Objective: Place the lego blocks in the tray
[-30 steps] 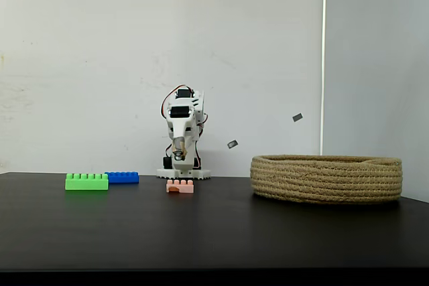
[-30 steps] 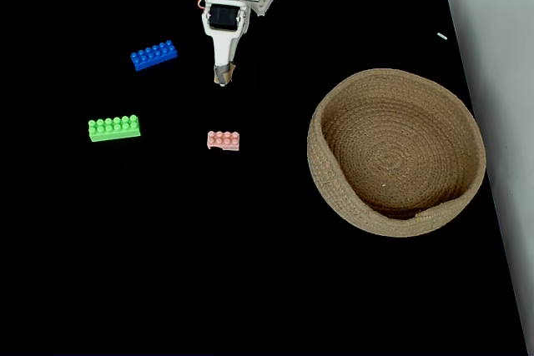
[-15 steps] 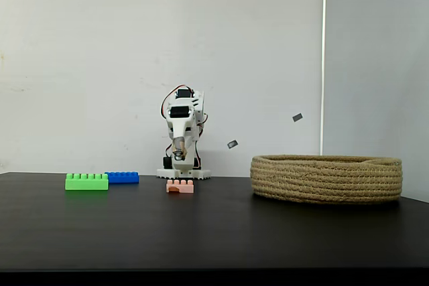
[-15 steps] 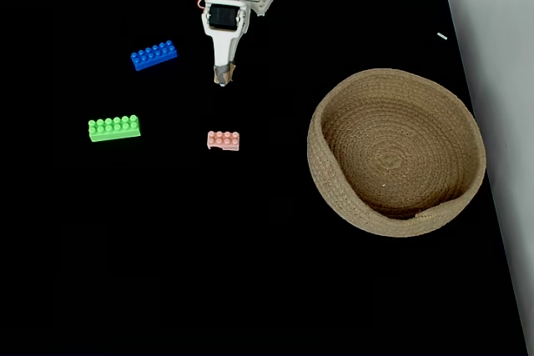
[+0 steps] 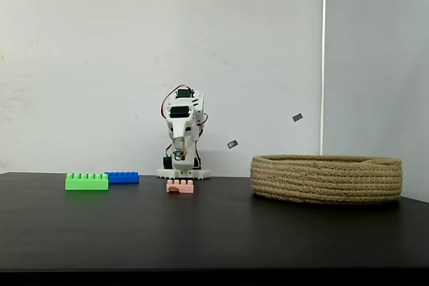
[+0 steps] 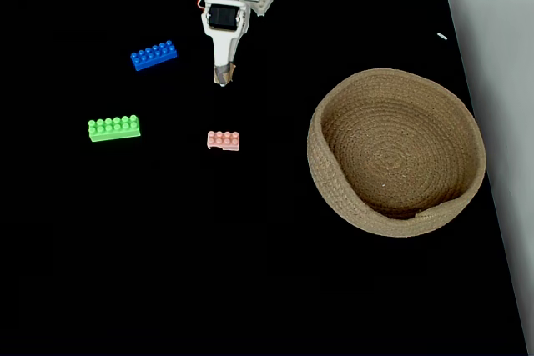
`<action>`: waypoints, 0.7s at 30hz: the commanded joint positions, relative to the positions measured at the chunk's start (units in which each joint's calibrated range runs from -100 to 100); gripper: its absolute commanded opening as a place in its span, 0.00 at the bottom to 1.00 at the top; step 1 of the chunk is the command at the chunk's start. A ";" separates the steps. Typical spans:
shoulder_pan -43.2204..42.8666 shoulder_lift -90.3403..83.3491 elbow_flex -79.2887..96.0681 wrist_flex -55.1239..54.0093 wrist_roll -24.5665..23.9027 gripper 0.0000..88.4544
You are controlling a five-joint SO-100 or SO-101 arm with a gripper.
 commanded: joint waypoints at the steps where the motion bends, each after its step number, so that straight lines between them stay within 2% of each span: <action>1: 1.05 -0.40 -0.49 -0.42 -0.15 0.00; 4: 1.30 1.14 -2.95 -0.25 -0.39 0.00; 9: 1.14 15.50 -12.89 -0.75 -0.24 0.00; 21: 3.11 49.47 -38.79 -3.75 -1.47 0.14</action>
